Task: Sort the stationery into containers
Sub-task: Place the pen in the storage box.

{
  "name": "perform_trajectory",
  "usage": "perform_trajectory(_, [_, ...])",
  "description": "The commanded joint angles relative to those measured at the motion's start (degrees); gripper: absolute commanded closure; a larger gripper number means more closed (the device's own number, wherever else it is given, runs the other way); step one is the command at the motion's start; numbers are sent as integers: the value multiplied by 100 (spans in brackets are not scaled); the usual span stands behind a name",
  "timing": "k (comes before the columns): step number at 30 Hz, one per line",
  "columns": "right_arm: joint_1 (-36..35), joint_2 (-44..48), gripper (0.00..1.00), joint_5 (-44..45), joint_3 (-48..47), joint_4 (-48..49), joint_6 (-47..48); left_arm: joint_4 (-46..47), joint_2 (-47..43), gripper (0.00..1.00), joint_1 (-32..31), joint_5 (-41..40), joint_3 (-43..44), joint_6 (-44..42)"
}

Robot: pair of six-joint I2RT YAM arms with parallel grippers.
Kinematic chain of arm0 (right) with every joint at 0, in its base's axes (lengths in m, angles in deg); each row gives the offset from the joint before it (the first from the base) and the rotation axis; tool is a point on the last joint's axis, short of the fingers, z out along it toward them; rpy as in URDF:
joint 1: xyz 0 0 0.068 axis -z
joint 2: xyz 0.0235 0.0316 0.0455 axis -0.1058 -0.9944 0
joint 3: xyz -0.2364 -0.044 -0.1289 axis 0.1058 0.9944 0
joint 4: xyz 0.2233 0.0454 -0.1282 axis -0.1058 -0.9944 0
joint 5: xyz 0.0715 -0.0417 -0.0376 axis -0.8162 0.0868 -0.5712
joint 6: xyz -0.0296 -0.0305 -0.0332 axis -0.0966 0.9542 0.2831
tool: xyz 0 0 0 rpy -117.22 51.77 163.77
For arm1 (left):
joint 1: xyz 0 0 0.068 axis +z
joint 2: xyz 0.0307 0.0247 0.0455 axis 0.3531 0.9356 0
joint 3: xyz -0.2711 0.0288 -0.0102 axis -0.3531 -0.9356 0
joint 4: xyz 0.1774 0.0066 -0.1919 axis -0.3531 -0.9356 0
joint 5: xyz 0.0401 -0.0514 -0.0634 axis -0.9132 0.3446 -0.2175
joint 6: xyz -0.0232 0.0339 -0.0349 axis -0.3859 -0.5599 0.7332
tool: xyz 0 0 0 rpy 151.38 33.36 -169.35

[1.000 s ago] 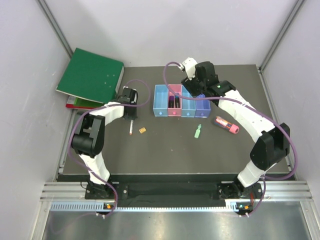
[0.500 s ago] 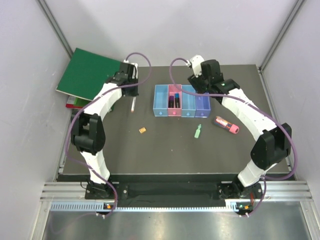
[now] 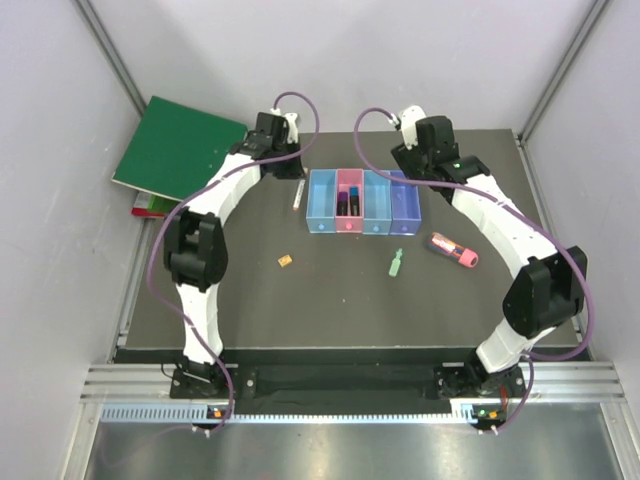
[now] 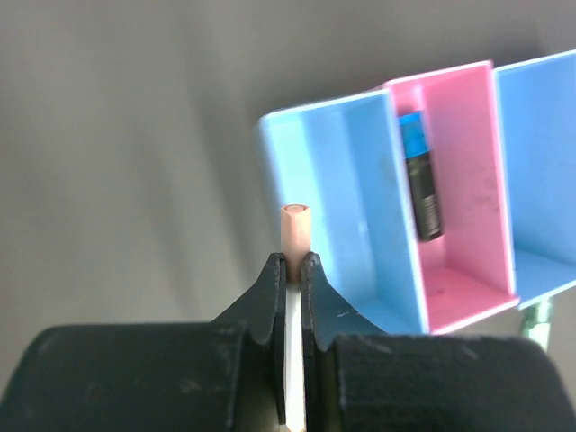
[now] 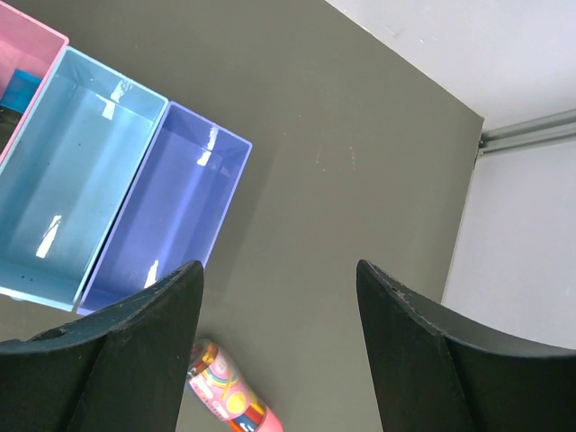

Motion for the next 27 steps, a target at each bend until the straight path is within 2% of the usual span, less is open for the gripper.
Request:
perform_trajectory(1, [40,178,31,118,67,235,-83,402,534,100,-186,466,721,300])
perform_trajectory(6, [58,248,31,136,208,270,-74,454,1010,100,-230,475,1293,493])
perform_trajectory(13, [75,239,31,74,155,279,-118,551,1098,100,-379,414,996,502])
perform_trajectory(16, [84,248,31,48,146,261,-135,569,1116,80,-388,405,907,467])
perform_trajectory(18, [75,274,31,39,155,253,-135,577,1142,58,-397,413,907,450])
perform_trajectory(19, [75,283,31,31,164,252,-135,578,1142,51,-397,387,916,423])
perform_trajectory(21, [75,318,31,39,190,252,-135,586,1142,41,-388,378,916,405])
perform_trajectory(23, [84,327,31,31,199,244,-153,595,1133,37,-388,370,960,388])
perform_trajectory(27, [84,371,31,22,199,226,-144,455,1002,37,-371,317,1021,283])
